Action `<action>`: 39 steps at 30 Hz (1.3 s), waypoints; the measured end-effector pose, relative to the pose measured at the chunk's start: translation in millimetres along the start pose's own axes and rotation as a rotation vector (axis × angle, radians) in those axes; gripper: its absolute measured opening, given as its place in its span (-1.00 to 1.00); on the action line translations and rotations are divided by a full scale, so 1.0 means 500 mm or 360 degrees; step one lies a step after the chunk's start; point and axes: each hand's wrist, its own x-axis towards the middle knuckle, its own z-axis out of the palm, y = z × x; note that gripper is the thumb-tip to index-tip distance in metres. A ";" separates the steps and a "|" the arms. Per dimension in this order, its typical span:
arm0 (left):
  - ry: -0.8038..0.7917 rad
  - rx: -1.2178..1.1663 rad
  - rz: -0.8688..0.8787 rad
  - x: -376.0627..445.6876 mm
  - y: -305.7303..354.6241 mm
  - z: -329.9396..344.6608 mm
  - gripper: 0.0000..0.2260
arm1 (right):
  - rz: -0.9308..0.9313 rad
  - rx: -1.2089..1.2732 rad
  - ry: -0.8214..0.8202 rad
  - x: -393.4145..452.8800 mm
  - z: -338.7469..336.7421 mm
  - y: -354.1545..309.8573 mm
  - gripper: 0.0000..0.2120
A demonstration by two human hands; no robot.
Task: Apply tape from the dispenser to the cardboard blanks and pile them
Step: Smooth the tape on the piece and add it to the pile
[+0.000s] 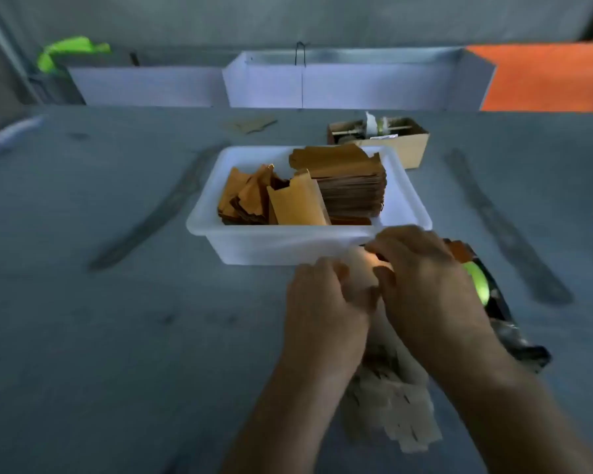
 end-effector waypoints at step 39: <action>0.0056 -0.1297 -0.0124 -0.018 -0.035 -0.014 -0.95 | 0.0557 0.1446 0.0257 -0.097 0.043 0.047 -0.57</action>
